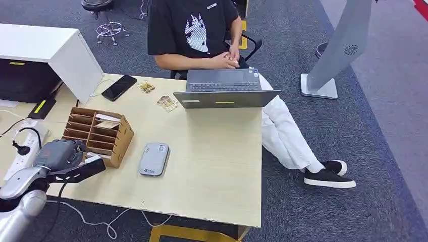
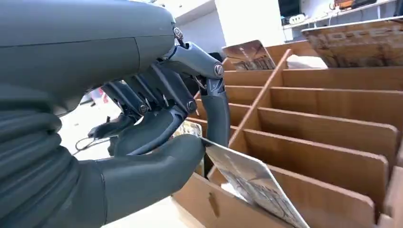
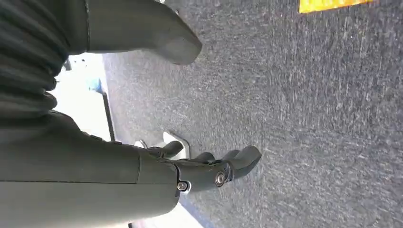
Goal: Pass the card to the sensor for recognition and then transmit it.
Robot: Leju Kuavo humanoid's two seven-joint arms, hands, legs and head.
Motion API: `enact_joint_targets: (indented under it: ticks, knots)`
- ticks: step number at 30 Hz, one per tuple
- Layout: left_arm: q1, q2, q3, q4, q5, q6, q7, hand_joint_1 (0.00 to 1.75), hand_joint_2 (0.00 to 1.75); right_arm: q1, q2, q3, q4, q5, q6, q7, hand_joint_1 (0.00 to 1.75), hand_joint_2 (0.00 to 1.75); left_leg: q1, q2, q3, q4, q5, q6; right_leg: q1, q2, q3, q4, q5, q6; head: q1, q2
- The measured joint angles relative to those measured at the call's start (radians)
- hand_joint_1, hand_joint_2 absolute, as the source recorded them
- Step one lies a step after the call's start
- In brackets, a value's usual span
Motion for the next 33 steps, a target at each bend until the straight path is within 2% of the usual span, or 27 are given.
enact_joint_targets:
  ticks: [26,28,29,30,31,33]
  knots:
    - [0.001,0.014,0.001,-0.002,-0.006,0.004,-0.015,1.75,1.75,0.0,0.005,-0.014,-0.005,0.0,0.0,0.001,0.0,1.75,0.0,0.0,0.0,0.0,0.0,0.0,0.0,0.0,0.0,0.0,0.0,0.0,0.0,0.0]
    - [-0.003,0.01,0.012,-0.027,-0.065,0.103,-0.059,1.75,1.75,0.001,0.005,-0.016,-0.005,0.005,-0.007,-0.01,0.0,1.75,0.0,0.0,0.0,0.001,0.0,0.0,0.0,0.0,-0.003,0.0,0.0,0.0,0.0,0.0]
    - [-0.022,0.004,0.021,-0.058,-0.099,0.19,-0.05,1.75,1.75,0.002,0.005,-0.016,-0.005,0.013,-0.011,-0.014,0.0,1.75,0.001,-0.002,-0.001,0.001,0.001,0.0,0.001,-0.001,-0.004,0.0,0.0,0.0,0.0,0.0]
    - [-0.055,0.001,0.031,-0.105,-0.128,0.25,-0.021,1.75,1.75,0.001,0.005,-0.017,-0.005,0.019,-0.016,-0.017,0.0,1.75,0.003,-0.004,-0.004,0.002,0.001,0.001,0.002,-0.003,-0.004,0.0,0.0,0.0,0.001,0.0]
    - [-0.092,-0.002,0.04,-0.153,-0.155,0.271,0.008,1.75,1.75,0.0,0.005,-0.017,-0.006,0.023,-0.019,-0.018,0.0,1.75,0.003,-0.005,-0.004,0.002,0.001,0.001,0.002,-0.004,-0.001,0.0,0.0,0.0,0.002,0.0]
    - [-0.136,-0.006,0.063,-0.226,-0.213,0.298,0.029,1.75,1.75,0.0,0.005,-0.017,-0.006,0.032,-0.02,-0.02,0.0,1.75,0.002,-0.003,-0.001,0.002,0.001,0.001,0.0,-0.002,0.001,0.0,0.001,0.0,0.002,0.0]
